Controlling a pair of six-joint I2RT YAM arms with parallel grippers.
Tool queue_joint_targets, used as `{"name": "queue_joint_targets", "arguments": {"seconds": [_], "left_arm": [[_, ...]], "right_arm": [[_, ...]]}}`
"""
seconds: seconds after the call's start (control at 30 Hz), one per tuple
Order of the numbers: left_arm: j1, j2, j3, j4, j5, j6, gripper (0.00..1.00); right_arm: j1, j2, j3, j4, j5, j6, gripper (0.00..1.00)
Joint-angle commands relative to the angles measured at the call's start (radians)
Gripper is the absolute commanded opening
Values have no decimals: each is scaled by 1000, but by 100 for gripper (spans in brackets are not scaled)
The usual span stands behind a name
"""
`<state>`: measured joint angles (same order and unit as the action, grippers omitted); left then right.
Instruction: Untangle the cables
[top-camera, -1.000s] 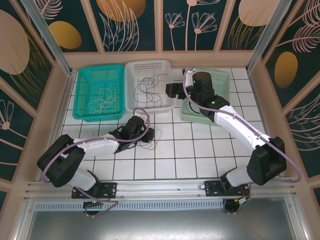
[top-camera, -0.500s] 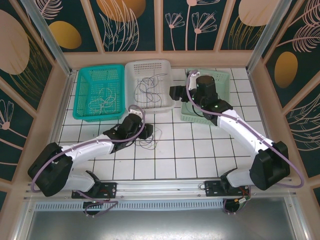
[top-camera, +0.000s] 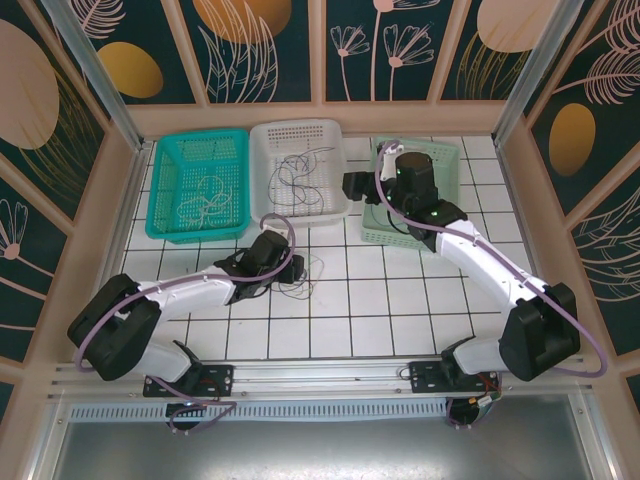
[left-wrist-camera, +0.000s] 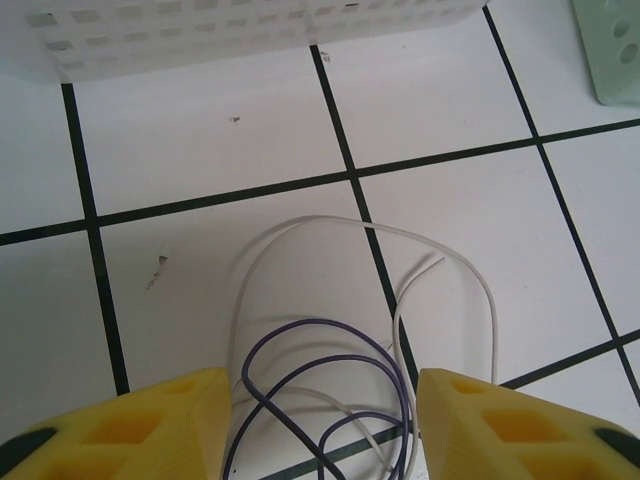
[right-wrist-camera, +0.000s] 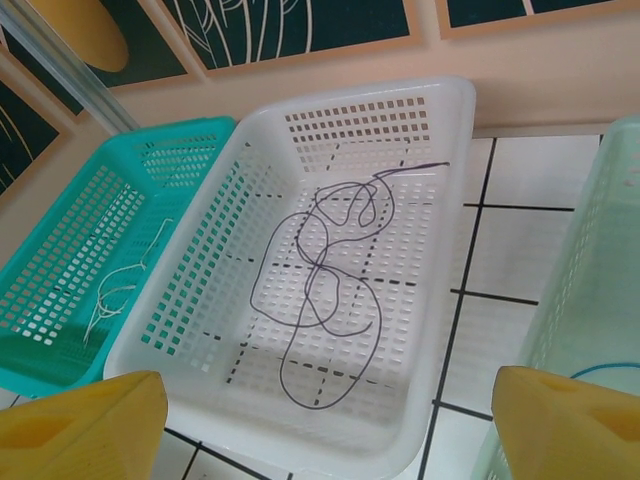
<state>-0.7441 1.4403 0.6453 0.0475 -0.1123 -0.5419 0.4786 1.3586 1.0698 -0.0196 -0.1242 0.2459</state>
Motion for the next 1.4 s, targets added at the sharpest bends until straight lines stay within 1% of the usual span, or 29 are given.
{"name": "queue_joint_targets", "arguments": {"seconds": [0.0, 0.2, 0.23, 0.3, 0.33, 0.47, 0.5, 0.53, 0.6, 0.67, 0.8, 0.9, 1.0, 1.07, 1.13, 1.2, 1.37], "left_arm": [[8, 30, -1, -23, 16, -12, 49], [8, 62, -11, -26, 17, -13, 47], [9, 59, -17, -18, 14, -13, 46], [8, 52, -20, -1, 14, -10, 40], [8, 47, -18, 5, 16, -5, 34], [7, 10, -10, 42, 17, 31, 6], [7, -5, -11, 54, 19, 40, 2], [7, -29, -14, 77, 30, 52, 0], [7, -76, -16, 108, 39, 65, 0], [8, -137, -16, 128, 52, 86, 0], [8, -270, -6, 116, 68, 133, 0], [7, -368, 3, 102, 96, 168, 0], [6, -439, 25, 94, 137, 190, 0], [8, -472, 46, 86, 145, 194, 0], [7, -494, 72, 91, 150, 198, 0], [6, -503, 106, 98, 157, 199, 0], [8, -474, 230, 113, 201, 207, 0]], "right_arm": [[-11, -35, -16, 46, -10, 16, 85], [-26, -44, -25, 48, -24, 21, 86], [-29, -47, -27, 49, -24, 22, 86], [-31, -51, -34, 56, -28, 27, 86], [-34, -53, -36, 56, -28, 28, 86], [-32, -56, -50, 59, -36, 27, 85], [-31, -60, -58, 60, -41, 20, 85], [-26, -63, -71, 61, -44, 13, 84], [-11, -80, -113, 73, -50, -2, 84], [13, -123, -198, 121, -75, -18, 84], [63, -226, -368, 227, -97, -39, 88], [118, -238, -458, 274, -142, -21, 89], [173, -203, -485, 298, -147, 1, 89], [218, -199, -516, 389, -158, 4, 92], [265, -200, -551, 485, -129, -3, 95], [304, -188, -558, 539, -90, -17, 98], [378, -111, -502, 646, -67, -53, 99]]}}
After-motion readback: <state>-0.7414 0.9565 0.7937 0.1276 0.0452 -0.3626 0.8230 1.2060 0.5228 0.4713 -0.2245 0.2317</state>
